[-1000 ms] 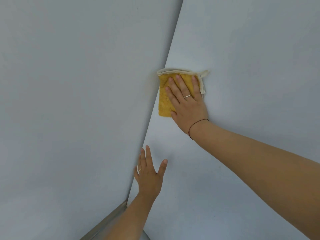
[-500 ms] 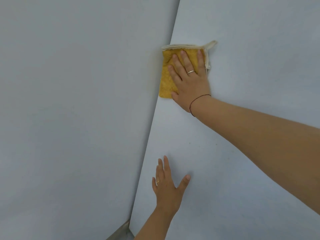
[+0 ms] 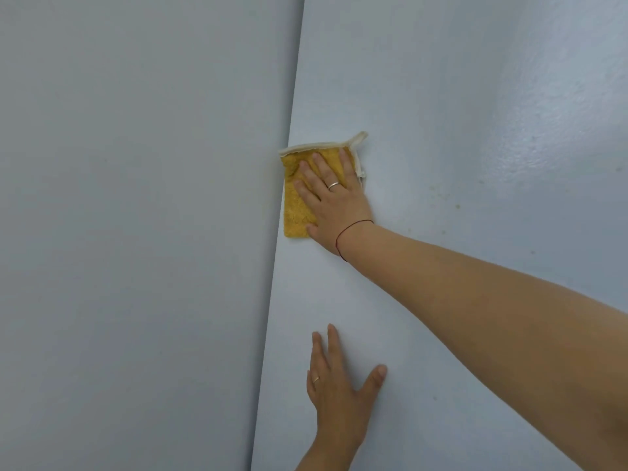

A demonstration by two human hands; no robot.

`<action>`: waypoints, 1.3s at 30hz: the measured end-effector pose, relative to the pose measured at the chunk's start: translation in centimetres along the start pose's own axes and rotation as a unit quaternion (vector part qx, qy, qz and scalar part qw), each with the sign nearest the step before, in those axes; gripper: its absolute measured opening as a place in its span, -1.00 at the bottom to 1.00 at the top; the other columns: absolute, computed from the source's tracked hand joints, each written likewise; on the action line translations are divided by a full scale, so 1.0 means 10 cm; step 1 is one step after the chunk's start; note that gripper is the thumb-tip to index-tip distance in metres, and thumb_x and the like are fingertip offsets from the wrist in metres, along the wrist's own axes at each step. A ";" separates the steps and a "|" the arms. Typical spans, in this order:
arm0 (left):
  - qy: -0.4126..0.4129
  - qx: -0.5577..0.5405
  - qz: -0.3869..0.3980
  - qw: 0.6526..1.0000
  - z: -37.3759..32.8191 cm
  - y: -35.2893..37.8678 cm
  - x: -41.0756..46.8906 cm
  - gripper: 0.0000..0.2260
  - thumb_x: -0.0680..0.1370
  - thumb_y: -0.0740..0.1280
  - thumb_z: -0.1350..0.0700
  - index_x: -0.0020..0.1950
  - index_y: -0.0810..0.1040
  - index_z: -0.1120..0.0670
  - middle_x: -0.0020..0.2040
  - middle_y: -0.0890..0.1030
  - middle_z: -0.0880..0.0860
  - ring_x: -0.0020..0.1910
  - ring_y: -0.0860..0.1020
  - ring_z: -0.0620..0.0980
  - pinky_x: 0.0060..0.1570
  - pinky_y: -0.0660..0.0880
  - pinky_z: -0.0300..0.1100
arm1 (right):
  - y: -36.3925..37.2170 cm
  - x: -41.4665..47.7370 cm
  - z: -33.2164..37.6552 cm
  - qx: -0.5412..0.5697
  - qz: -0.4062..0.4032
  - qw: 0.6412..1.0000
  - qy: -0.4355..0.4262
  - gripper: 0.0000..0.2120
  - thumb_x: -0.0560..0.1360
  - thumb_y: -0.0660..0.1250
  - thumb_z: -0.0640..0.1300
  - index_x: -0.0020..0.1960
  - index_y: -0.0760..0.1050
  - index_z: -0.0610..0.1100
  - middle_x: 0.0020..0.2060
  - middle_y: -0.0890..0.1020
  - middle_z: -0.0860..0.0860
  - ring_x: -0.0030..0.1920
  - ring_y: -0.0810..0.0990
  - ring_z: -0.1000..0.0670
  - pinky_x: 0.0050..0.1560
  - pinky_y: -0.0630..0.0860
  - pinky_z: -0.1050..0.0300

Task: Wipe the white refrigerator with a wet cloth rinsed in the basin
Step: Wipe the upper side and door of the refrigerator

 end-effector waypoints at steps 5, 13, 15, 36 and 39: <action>-0.015 -0.002 0.006 1.000 0.15 0.13 -0.03 0.04 0.02 -0.09 -0.69 0.32 -0.50 -0.30 0.46 -0.38 -0.23 0.55 -0.18 -0.07 0.49 0.00 0.07 | 0.25 -0.43 0.52 0.030 0.028 0.999 -0.035 -0.30 0.58 0.00 0.22 0.56 -0.15 -0.08 0.55 -0.19 -0.09 0.52 -0.28 -0.20 0.24 -0.61 -0.35; 0.028 -0.028 -0.020 0.999 0.17 0.18 0.08 0.03 0.40 0.35 -0.28 0.52 -0.34 -0.01 0.54 -0.32 -0.06 0.54 -0.21 -0.07 0.43 -0.22 -0.28 | 0.65 -1.07 1.15 0.030 0.089 0.985 -0.143 -0.31 0.58 0.05 0.17 0.57 -0.12 -0.11 0.55 -0.17 -0.12 0.52 -0.26 -0.20 0.22 -0.64 -0.32; -0.013 -0.066 -0.013 0.998 0.19 0.20 -0.01 0.07 0.35 0.37 -0.34 0.54 -0.31 -0.05 0.55 -0.29 -0.07 0.55 -0.17 -0.05 0.48 -0.06 -0.12 | 0.64 -1.11 1.05 0.014 0.072 0.985 -0.154 -0.30 0.57 0.06 0.20 0.56 -0.10 -0.09 0.55 -0.15 -0.09 0.53 -0.25 -0.18 0.25 -0.61 -0.31; 0.017 -0.067 -0.033 0.997 -0.21 0.04 0.05 0.19 -0.11 -0.05 -0.72 0.42 -0.27 -0.27 0.58 -0.21 -0.03 0.55 -0.12 0.01 0.49 -0.05 -0.02 | -0.42 -0.82 -1.58 -0.026 -0.102 0.990 0.094 -0.25 0.43 -0.10 0.32 0.51 0.21 -0.02 0.52 0.18 -0.08 0.52 0.09 -0.18 0.43 -0.25 -0.30; 0.027 -0.071 -0.029 0.997 -0.22 0.05 0.04 0.18 0.00 0.17 -0.64 0.46 -0.27 -0.23 0.57 -0.22 -0.04 0.55 -0.13 0.00 0.48 -0.06 -0.02 | -0.35 -1.01 -1.40 -0.031 -0.134 0.983 0.121 -0.30 0.46 0.04 0.29 0.50 0.23 -0.04 0.51 0.21 -0.09 0.51 0.13 -0.20 0.42 -0.18 -0.34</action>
Point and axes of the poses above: each hand's wrist, its own x-axis towards the middle knuckle, its own y-axis out of the palm, z = x × y, the point moved 8 cm from there along x, towards the middle knuckle
